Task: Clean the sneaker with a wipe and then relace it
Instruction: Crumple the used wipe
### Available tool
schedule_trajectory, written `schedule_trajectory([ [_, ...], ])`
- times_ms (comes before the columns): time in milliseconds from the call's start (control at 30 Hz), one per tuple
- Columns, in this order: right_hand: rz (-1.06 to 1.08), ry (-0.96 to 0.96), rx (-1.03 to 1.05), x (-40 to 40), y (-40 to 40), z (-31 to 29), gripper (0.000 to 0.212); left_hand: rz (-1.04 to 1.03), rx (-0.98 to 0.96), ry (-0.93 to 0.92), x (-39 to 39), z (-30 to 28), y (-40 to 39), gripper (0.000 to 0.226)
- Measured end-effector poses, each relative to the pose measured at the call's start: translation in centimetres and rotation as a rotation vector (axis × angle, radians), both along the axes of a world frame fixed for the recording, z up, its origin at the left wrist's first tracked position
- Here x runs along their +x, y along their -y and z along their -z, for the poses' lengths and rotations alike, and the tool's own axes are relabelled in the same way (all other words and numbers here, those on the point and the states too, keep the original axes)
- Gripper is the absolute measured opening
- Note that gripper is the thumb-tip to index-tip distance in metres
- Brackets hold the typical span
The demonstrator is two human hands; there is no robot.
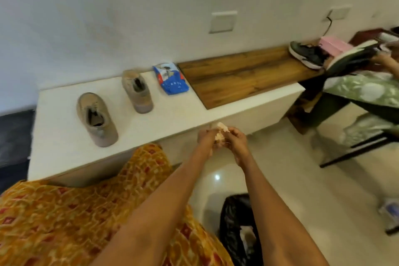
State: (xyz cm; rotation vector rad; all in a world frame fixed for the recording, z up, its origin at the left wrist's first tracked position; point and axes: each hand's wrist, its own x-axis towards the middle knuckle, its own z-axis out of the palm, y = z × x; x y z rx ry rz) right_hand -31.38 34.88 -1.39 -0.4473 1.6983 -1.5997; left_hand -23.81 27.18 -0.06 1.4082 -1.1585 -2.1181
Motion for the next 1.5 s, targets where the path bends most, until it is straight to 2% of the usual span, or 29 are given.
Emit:
schedule_trajectory([
  [67,0.176,0.003,0.111,-1.0,-4.3,2.2,0.007,0.094,0.002,0.09,-2.6,2.1,-4.1,0.029],
  [200,0.534,-0.023,0.392,-1.7,-13.5,8.3,0.014,0.308,-0.013,0.391,-4.8,6.2,-13.1,0.044],
  [267,0.593,-0.01,0.512,-1.0,-17.2,10.7,0.011,0.378,0.075,0.384,-4.4,7.9,-16.8,0.045],
  [367,0.562,0.061,0.614,0.3,-20.6,13.5,0.008,0.433,0.324,0.261,-3.4,9.4,-20.6,0.048],
  [433,0.532,0.132,0.651,1.1,-21.6,14.9,0.009,0.448,0.408,0.246,-3.0,10.3,-21.8,0.054],
  [600,0.43,0.186,0.753,1.3,-22.7,17.1,0.026,0.414,0.454,0.262,-2.2,12.6,-22.8,0.055],
  [700,0.357,0.157,0.807,1.3,-22.3,17.4,0.019,0.375,0.507,0.238,-1.8,13.4,-22.6,0.052],
  [833,0.471,0.136,0.835,2.0,-21.7,17.3,0.011,0.343,0.518,0.224,-1.8,13.5,-22.2,0.059],
  [967,0.49,0.099,0.832,1.9,-20.9,16.4,0.009,0.345,0.523,0.207,-2.4,13.2,-21.7,0.064],
  [1067,0.457,0.011,0.757,1.6,-18.9,15.2,0.012,0.28,0.465,0.173,-2.8,12.8,-20.8,0.058],
  [1267,0.442,-0.073,0.552,2.5,-10.5,9.7,0.018,-0.066,0.18,0.194,-1.5,10.0,-14.6,0.034],
  [1400,0.383,-0.166,0.488,5.0,-2.8,5.8,0.025,-0.223,-0.011,0.203,0.4,7.4,-8.9,0.033],
  [1500,0.285,-0.235,0.383,7.7,3.4,3.3,0.025,-0.295,-0.177,0.136,3.2,4.2,-2.8,0.028],
])
